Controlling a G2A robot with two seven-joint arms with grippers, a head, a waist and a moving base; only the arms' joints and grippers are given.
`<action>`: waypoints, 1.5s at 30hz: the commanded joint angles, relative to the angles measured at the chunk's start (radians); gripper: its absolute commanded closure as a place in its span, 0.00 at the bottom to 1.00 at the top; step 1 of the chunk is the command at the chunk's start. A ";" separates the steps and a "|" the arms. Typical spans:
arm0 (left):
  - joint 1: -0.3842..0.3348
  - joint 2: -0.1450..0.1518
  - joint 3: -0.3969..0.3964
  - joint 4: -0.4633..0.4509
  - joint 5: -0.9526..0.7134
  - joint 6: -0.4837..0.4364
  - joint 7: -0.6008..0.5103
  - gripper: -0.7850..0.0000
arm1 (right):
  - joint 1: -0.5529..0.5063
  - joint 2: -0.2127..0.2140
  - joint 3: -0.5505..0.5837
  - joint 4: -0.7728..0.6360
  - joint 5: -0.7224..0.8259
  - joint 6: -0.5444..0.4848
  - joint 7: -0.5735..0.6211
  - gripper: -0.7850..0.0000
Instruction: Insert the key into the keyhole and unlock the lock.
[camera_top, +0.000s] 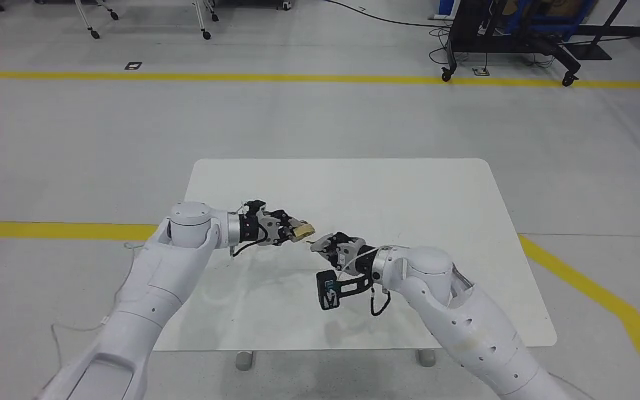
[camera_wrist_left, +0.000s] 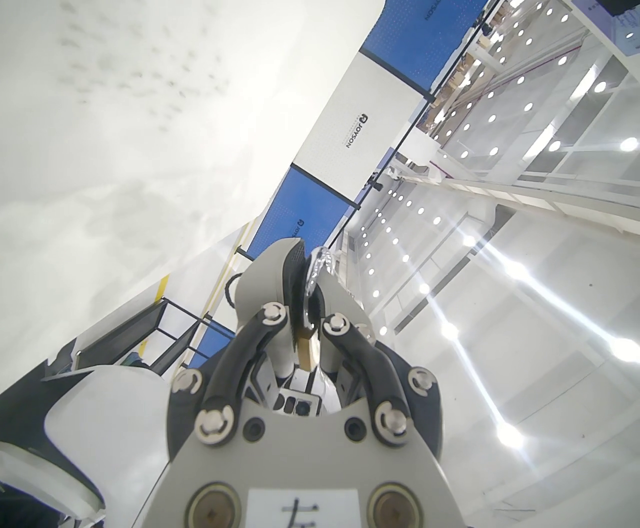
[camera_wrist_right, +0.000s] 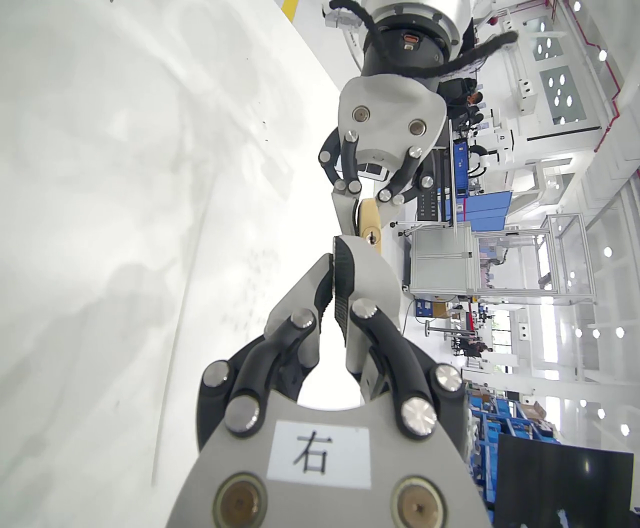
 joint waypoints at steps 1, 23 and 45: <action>0.003 0.000 0.003 -0.005 0.003 0.004 0.008 1.00 | 0.001 -0.002 -0.006 -0.005 -0.002 0.010 0.022 1.00; 0.015 0.004 -0.011 -0.027 -0.009 -0.007 0.081 1.00 | -0.001 -0.013 -0.039 -0.064 -0.017 0.037 0.202 1.00; 0.044 0.002 -0.025 -0.077 0.020 -0.112 0.259 1.00 | 0.008 -0.037 -0.120 -0.061 -0.143 0.111 0.414 1.00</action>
